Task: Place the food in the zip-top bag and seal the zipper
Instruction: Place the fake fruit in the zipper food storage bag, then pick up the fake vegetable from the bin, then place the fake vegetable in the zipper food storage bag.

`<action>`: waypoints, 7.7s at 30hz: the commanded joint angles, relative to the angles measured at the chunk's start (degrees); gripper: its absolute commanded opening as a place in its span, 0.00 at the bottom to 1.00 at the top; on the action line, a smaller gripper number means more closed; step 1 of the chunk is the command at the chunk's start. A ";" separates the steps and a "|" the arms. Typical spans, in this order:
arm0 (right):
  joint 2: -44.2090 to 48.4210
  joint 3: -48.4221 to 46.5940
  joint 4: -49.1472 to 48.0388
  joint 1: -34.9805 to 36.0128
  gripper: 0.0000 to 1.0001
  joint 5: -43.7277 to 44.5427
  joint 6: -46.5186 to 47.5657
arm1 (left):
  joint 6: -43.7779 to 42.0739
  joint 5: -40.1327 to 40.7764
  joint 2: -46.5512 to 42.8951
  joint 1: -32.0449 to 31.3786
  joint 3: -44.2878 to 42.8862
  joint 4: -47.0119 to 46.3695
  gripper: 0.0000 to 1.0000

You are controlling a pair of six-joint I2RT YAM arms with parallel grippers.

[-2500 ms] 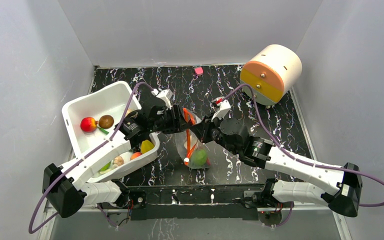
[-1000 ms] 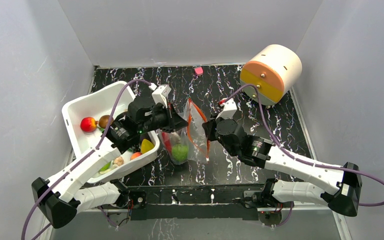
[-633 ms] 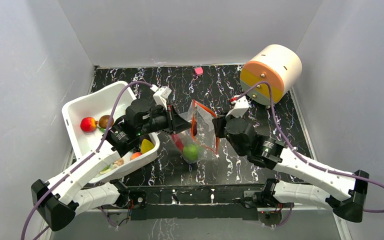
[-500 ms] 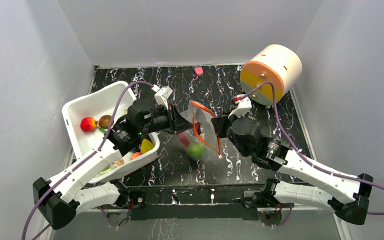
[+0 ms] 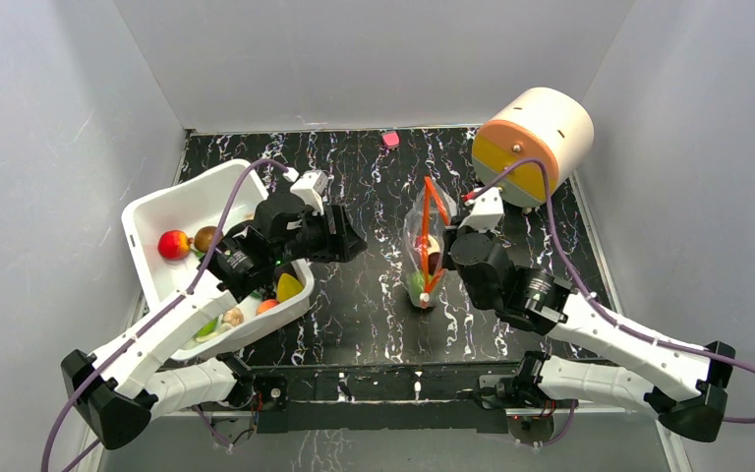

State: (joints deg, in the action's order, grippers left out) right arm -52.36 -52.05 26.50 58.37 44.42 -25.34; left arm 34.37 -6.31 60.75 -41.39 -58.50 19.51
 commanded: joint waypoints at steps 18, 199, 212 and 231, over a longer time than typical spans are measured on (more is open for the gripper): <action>-3.33 3.32 -10.70 -0.30 0.00 -14.47 -8.02 | -2.85 16.61 0.89 22.48 -3.90 19.21 0.65; -6.21 2.66 -34.77 -0.34 0.00 -25.62 -28.23 | 8.72 2.32 -7.05 -0.55 29.82 -59.23 0.08; -4.06 1.12 -29.28 -0.34 0.00 -23.22 -17.27 | 7.85 -1.47 -8.55 -0.80 21.16 -38.16 0.50; -2.29 -1.87 -23.48 -0.28 0.00 -21.27 -12.50 | 2.20 0.27 0.00 -0.80 7.44 -13.61 0.52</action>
State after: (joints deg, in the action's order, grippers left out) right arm -56.23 -50.59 5.82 58.06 22.44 -38.81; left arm 37.82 -4.14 57.56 -41.87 -48.23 1.72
